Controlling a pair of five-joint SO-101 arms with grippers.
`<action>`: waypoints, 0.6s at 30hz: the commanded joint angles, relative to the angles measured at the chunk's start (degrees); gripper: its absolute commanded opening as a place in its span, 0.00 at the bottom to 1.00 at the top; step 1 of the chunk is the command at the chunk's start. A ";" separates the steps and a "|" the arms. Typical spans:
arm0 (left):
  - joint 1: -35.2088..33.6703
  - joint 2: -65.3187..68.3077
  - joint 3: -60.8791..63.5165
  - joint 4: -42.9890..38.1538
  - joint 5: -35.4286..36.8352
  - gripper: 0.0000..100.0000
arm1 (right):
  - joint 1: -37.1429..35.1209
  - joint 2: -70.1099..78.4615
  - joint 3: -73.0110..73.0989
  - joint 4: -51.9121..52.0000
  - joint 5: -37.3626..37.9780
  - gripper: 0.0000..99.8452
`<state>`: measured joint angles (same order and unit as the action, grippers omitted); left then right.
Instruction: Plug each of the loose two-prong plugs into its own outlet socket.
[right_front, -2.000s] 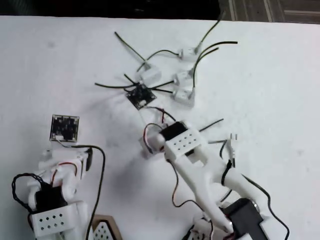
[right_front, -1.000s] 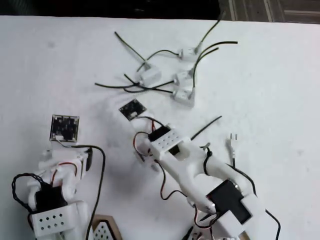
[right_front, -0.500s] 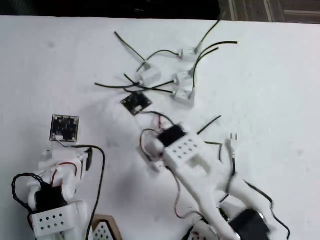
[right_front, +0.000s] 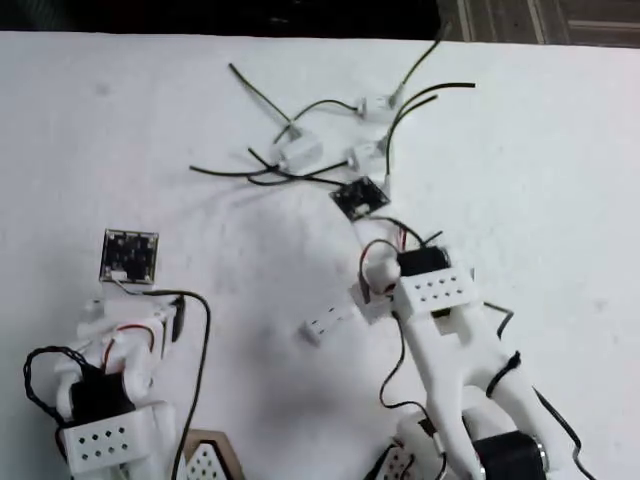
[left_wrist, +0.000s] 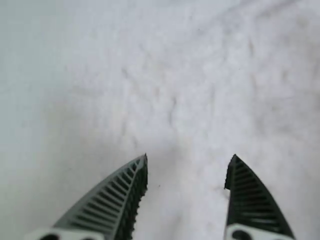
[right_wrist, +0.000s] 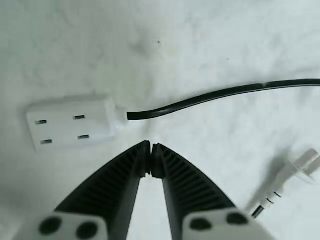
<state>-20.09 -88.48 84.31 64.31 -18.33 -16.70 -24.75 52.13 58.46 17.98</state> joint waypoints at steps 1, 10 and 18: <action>-0.22 -0.57 -0.35 -0.18 -0.53 0.26 | -0.84 0.22 3.52 -6.73 0.53 0.02; -0.22 -0.57 -0.35 -0.18 -0.53 0.26 | -1.27 0.31 10.02 -20.70 0.53 0.02; -0.22 -0.57 -0.35 -0.18 -0.53 0.26 | -1.27 0.22 10.02 -23.52 -2.02 0.02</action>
<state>-20.09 -88.48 84.31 64.31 -18.33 -17.32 -24.48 62.51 35.69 17.89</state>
